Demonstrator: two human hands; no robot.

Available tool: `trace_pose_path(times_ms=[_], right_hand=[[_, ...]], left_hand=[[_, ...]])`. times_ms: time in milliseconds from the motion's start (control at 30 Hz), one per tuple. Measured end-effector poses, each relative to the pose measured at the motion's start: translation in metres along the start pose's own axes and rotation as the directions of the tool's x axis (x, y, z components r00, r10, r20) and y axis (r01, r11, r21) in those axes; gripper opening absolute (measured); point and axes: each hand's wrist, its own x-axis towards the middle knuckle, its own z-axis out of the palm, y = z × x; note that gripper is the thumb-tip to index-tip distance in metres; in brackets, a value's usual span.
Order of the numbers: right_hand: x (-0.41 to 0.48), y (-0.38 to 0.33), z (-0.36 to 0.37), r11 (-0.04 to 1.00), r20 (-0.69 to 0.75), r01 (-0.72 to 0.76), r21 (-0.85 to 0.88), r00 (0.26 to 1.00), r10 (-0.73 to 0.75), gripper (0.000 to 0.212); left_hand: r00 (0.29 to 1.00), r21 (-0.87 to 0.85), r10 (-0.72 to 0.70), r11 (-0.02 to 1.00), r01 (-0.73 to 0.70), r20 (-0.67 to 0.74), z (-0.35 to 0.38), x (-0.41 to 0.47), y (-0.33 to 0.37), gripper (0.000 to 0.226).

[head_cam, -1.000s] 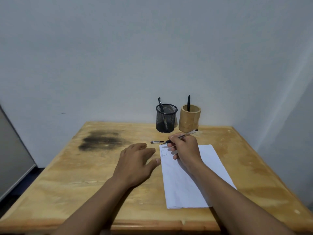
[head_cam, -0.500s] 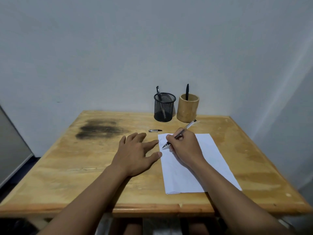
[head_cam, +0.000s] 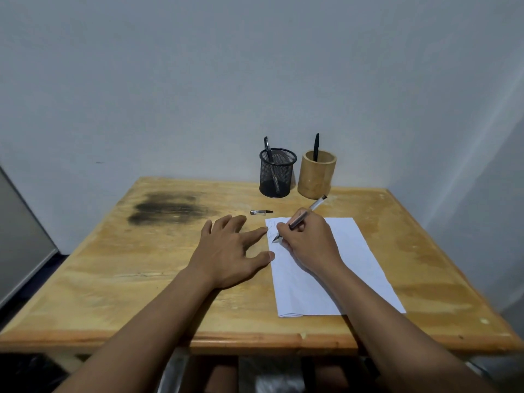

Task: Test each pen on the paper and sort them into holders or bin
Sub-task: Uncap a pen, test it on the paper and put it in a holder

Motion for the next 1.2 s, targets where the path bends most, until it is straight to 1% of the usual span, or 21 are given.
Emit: trace_pose_path(times_ms=[133, 233, 367, 567, 767, 967, 1200], right_hand=[[-0.0008, -0.0016, -0.0006, 1.0, -0.008, 0.017, -0.02, 1.0, -0.017, 0.019], [-0.003, -0.0042, -0.0022, 0.999, 0.027, 0.003, -0.033, 1.0, -0.002, 0.017], [-0.006, -0.0067, -0.0046, 0.999, 0.059, -0.008, -0.035, 0.998, 0.01, 0.022], [-0.0067, -0.0062, -0.0042, 0.999, 0.015, 0.0, -0.042, 1.0, 0.001, 0.018], [-0.0061, -0.0054, -0.003, 0.998, 0.017, -0.018, -0.056, 1.0, 0.019, 0.012], [-0.0058, -0.0054, -0.005, 0.998, -0.025, -0.012, -0.067, 1.0, 0.01, 0.014], [-0.0062, -0.0054, -0.005, 0.997, -0.032, -0.001, -0.077, 0.999, -0.001, 0.015]], left_hand=[[1.0, -0.003, -0.004, 1.0, 0.004, -0.002, -0.0002, 0.0005, 0.0004, 0.07], [1.0, 0.001, -0.006, 1.0, 0.006, -0.005, -0.0001, -0.0003, 0.0002, 0.07], [1.0, -0.002, -0.005, 1.0, 0.005, -0.018, 0.001, -0.0004, 0.0, 0.07], [1.0, -0.002, -0.006, 1.0, 0.006, -0.02, 0.0021, 0.0, -0.0008, 0.07], [1.0, -0.013, -0.01, 1.0, 0.009, -0.029, 0.0018, -0.0001, -0.0003, 0.07], [1.0, -0.017, -0.016, 1.0, 0.015, -0.022, 0.0021, 0.0005, -0.0002, 0.071], [1.0, -0.016, -0.016, 1.0, 0.016, -0.003, 0.0001, -0.0003, 0.0001, 0.07]])
